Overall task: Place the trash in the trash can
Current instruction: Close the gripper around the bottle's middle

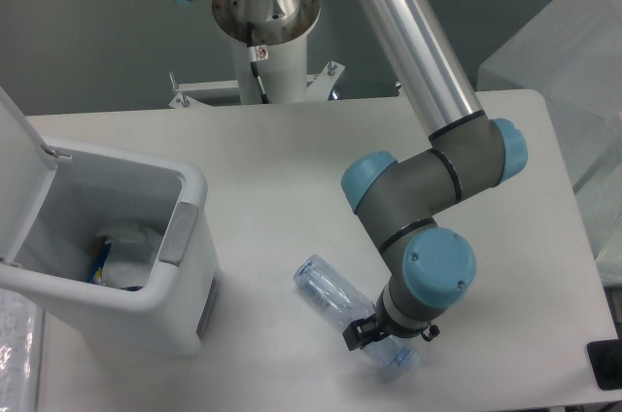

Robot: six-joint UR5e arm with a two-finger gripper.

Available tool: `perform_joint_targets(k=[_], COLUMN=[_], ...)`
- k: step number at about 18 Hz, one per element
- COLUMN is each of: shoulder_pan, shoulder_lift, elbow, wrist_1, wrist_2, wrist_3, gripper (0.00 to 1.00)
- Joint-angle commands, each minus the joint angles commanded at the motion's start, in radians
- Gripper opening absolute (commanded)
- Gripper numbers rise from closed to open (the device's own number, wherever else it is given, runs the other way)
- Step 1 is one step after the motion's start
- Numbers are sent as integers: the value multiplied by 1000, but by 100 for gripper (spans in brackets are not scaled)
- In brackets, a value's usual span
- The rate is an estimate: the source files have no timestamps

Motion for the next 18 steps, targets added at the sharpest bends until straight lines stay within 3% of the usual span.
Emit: perform_joint_targets(k=[7,10,15,18], shoulder_pan=[-12,-23,-25,-25], shoulder_lift=[-29,-35,-35,-35], elbow=[1,3,3,3], wrist_1=[9,11,11,14], wrist_2=[26,26,25,25], wrist_3=[-32,-55,-55,-55], gripper=[100,91,55,52])
